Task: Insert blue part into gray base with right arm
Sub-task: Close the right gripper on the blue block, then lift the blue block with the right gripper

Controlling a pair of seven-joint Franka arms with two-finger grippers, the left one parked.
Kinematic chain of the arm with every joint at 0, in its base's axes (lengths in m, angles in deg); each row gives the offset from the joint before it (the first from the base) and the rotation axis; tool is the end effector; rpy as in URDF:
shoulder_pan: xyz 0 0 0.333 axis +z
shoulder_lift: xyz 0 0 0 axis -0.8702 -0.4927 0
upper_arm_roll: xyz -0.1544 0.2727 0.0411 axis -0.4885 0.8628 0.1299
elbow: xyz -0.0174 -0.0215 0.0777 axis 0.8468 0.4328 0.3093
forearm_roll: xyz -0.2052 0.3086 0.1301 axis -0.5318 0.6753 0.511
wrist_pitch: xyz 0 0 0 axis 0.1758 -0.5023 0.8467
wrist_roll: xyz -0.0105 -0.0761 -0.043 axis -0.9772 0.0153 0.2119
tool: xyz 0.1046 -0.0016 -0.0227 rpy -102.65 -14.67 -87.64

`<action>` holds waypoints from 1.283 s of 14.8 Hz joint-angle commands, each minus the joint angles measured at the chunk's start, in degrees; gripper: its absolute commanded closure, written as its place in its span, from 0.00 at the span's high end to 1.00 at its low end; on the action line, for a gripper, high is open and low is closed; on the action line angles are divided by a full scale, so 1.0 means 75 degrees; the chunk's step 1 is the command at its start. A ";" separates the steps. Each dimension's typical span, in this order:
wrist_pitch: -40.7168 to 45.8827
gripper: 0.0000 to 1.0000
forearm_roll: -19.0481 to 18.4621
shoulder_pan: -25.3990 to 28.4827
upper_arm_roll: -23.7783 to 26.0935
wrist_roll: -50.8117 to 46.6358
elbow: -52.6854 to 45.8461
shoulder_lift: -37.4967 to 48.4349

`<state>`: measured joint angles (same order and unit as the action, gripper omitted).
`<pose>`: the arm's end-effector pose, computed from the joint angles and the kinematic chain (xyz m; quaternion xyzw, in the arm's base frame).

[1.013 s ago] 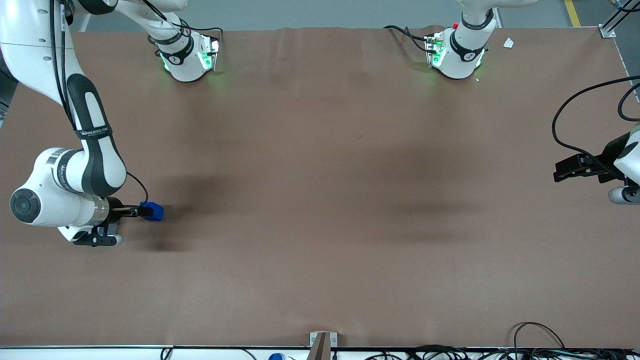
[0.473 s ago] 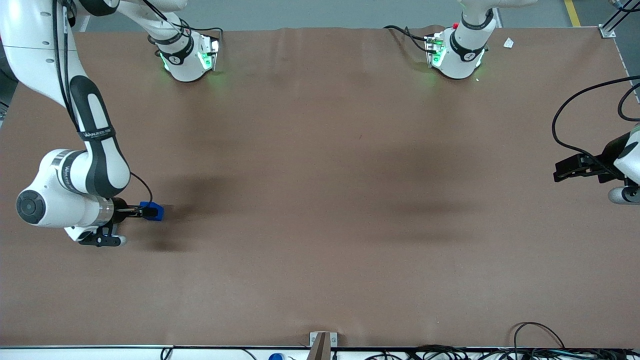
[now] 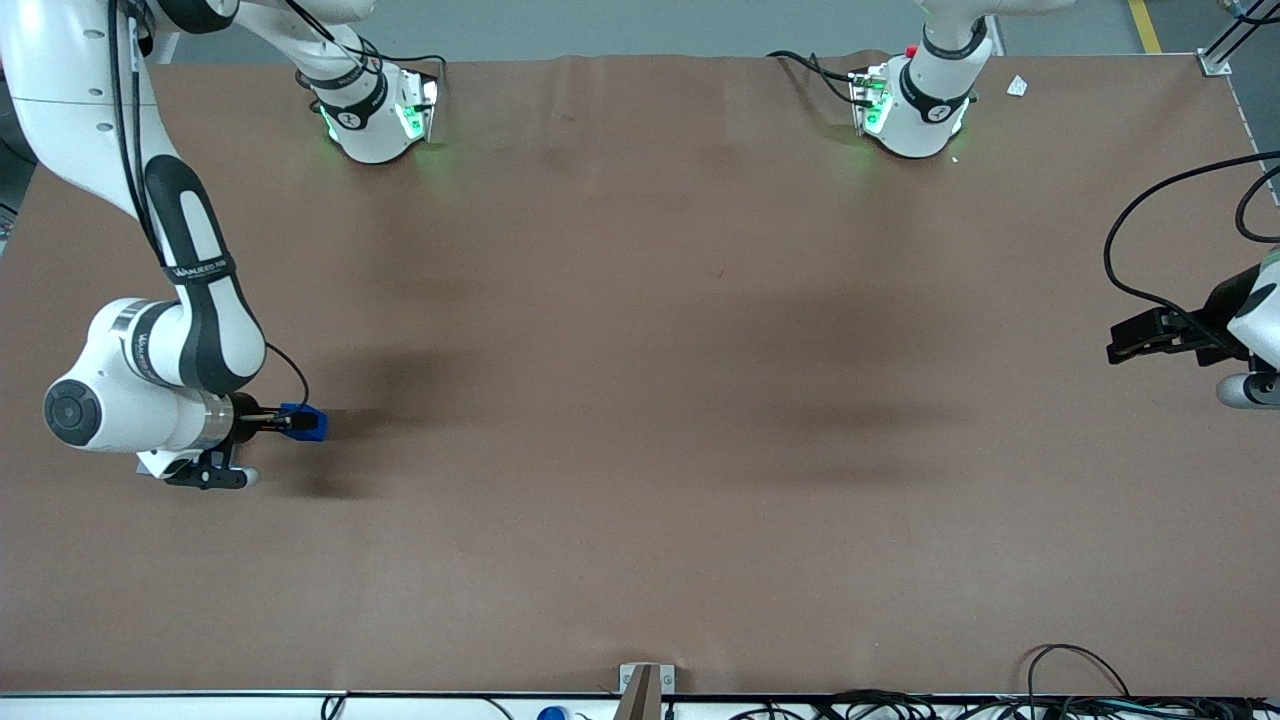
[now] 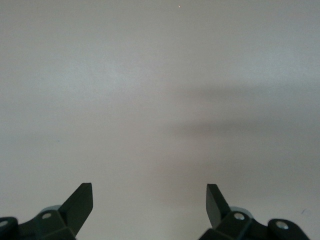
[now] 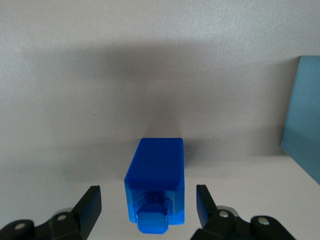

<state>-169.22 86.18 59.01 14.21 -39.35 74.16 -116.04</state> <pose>0.6419 -0.0511 0.2298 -0.9922 0.0320 0.1120 0.0434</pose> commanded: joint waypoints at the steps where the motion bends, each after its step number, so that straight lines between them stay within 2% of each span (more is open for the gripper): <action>1: -0.0144 0.79 -0.0156 0.0009 0.0013 -0.0036 0.0138 0.0073; 7: -0.0425 0.71 -0.0227 0.0009 0.0013 -0.0025 0.0313 0.0073; 12: -0.0520 0.65 -0.0531 0.0009 0.0013 -0.0025 0.0396 0.0073; 15: -0.0508 0.53 -0.0531 0.0009 0.0013 -0.0025 0.0396 0.0073; 19: -0.0473 0.31 -0.0531 0.0009 0.0013 -0.0013 0.0372 0.0073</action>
<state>-172.32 83.12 59.04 14.21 -39.30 76.16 -116.06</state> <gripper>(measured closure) 0.489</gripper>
